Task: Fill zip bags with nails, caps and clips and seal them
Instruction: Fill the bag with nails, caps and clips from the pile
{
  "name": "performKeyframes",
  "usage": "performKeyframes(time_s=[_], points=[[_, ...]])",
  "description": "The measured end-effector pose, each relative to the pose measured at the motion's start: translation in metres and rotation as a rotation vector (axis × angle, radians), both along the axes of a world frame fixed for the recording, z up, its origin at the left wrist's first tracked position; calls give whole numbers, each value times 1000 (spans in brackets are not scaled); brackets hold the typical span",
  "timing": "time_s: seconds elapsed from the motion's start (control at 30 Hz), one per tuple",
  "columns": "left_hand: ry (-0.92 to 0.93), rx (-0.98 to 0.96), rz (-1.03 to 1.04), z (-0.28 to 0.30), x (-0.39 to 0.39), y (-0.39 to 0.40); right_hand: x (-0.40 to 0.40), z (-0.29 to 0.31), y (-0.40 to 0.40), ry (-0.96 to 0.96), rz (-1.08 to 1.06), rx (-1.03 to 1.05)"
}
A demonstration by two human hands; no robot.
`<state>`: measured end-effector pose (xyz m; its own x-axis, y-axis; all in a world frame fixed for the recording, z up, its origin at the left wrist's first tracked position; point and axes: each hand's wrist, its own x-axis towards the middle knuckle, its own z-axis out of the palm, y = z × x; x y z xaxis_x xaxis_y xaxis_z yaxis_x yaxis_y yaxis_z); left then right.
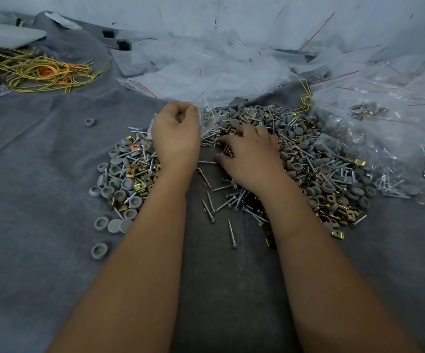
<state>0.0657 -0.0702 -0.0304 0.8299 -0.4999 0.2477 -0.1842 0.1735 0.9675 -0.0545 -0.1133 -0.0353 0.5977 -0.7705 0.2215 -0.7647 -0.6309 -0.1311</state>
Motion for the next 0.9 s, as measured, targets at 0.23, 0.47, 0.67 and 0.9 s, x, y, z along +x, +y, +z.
performKeyframes(time_s=[0.23,0.47,0.67,0.9], points=[[-2,-13,8,-1,1,0,4,6,2,-125,30,-17],[-96,47,-55,-2,-1,0,2,12,1,-545,13,92],[-284,108,-272,-6,-5,5,-1,18,2,-862,-59,259],[-311,143,-329,-4,-10,5,1,16,3,-890,-15,304]])
